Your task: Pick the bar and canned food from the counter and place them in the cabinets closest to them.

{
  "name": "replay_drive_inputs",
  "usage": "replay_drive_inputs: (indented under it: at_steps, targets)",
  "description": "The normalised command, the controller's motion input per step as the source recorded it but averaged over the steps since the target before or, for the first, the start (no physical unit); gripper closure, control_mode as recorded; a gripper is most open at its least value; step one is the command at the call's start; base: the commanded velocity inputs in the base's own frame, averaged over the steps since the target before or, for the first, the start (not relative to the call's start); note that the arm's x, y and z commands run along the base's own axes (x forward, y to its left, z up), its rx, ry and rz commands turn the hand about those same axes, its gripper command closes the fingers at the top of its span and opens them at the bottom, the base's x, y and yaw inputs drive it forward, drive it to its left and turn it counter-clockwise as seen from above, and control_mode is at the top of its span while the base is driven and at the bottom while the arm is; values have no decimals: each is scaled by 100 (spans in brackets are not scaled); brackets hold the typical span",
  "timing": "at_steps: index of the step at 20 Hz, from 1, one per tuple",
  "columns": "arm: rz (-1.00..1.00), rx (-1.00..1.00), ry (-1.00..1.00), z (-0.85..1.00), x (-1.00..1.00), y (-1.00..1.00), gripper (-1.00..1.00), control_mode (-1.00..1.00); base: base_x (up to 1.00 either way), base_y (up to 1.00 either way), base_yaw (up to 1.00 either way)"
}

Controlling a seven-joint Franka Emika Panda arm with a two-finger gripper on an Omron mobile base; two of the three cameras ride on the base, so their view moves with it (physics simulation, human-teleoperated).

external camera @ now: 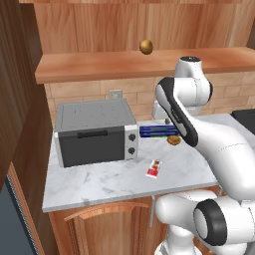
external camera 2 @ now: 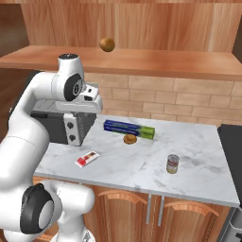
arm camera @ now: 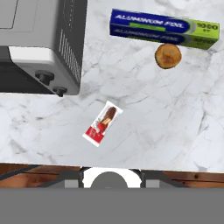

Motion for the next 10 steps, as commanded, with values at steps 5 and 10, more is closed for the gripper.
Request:
replay_drive_inputs:
  at_steps: [5, 10]
  targets:
    - [0, 0, 0, -8, -3, 0, -100, -100, 0, 0, 0]
    - [0, 1, 0, -1, -1, 0, -100, -100, 0, 0, 0]
